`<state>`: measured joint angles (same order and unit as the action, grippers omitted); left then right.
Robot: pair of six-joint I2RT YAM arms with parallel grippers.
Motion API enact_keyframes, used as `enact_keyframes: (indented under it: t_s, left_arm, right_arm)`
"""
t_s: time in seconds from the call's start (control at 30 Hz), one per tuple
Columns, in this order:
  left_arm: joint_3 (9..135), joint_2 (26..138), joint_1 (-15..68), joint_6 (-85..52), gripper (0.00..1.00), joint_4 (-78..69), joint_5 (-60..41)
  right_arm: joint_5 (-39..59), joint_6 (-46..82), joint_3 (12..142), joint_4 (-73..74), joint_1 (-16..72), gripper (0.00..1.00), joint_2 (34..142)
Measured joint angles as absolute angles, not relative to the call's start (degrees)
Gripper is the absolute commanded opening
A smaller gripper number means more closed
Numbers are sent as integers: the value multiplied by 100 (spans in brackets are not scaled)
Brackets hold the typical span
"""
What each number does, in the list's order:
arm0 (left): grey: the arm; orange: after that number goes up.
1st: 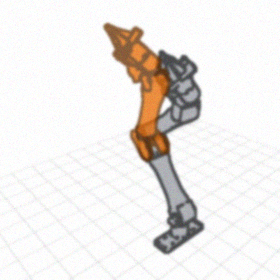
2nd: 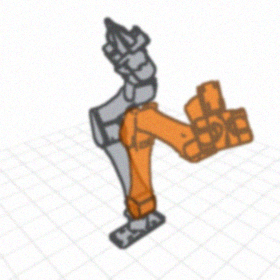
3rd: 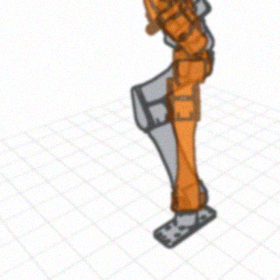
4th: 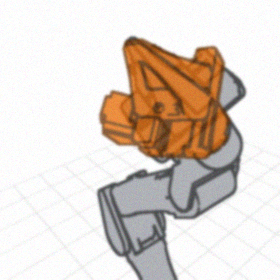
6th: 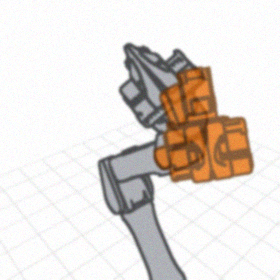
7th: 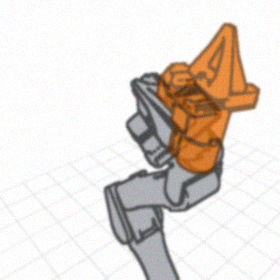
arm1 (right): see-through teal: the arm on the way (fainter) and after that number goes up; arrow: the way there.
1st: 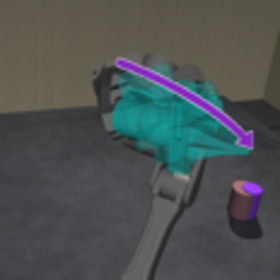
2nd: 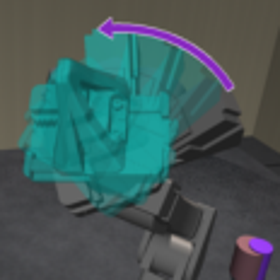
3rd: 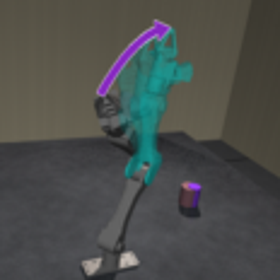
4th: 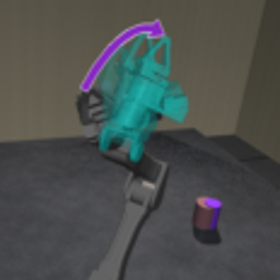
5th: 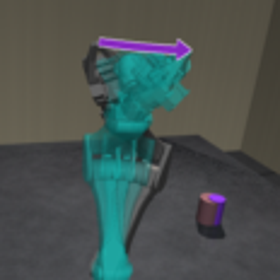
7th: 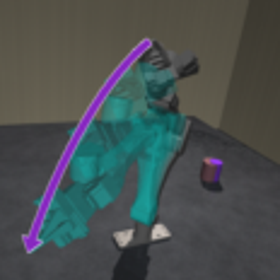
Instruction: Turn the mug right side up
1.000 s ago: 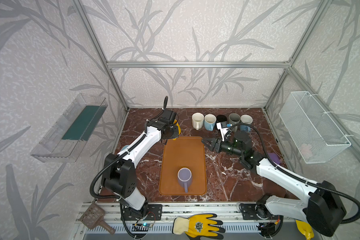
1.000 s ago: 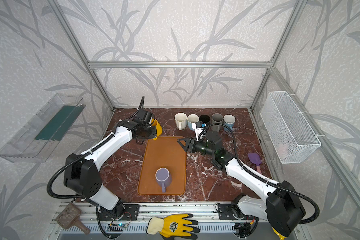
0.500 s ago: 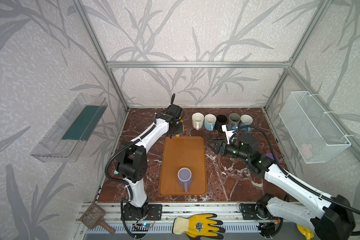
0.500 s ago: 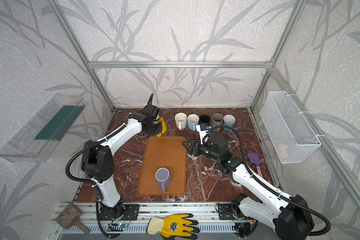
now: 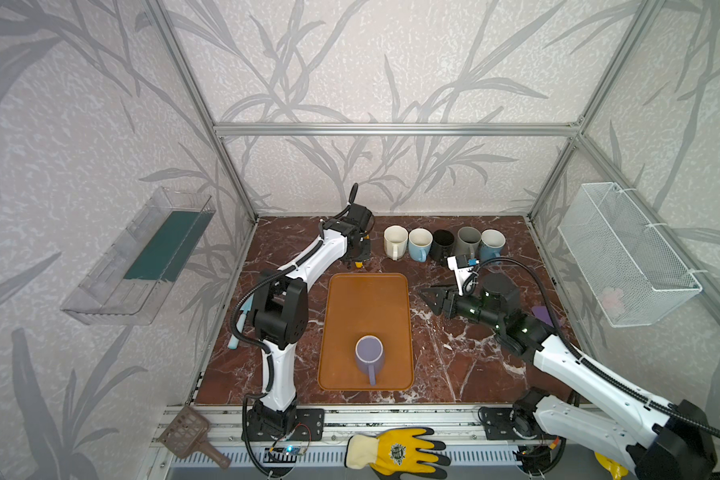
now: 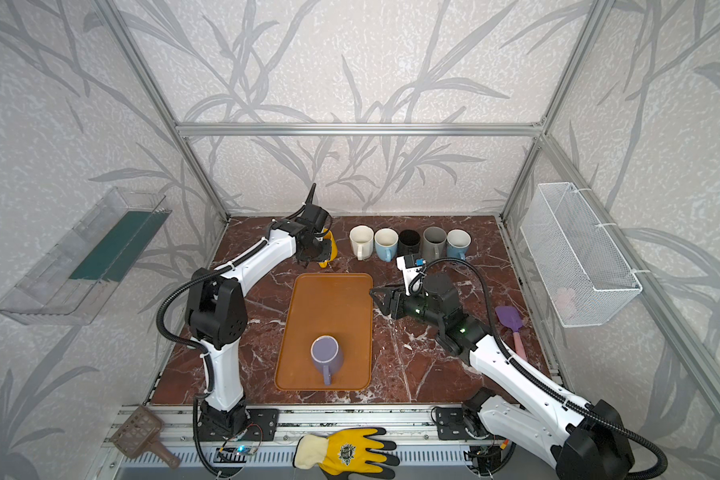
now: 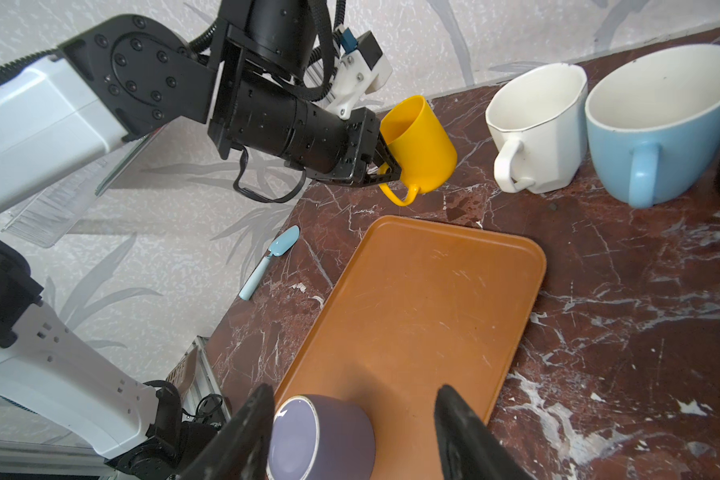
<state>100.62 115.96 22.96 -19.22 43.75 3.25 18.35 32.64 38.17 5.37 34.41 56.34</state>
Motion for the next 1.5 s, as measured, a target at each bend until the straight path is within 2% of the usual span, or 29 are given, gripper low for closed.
enact_keyframes:
  t_s: [0.8,1.5]
  left_arm:
    - [11415,12766,2567,-1905,0,4611,788]
    - [11644,13063,2665,-1848,0,4711,956]
  right_arm:
    - [1647,3111,3806,134,3415,62,5297]
    - [1586,3011,3791,-43,3369,62,5085]
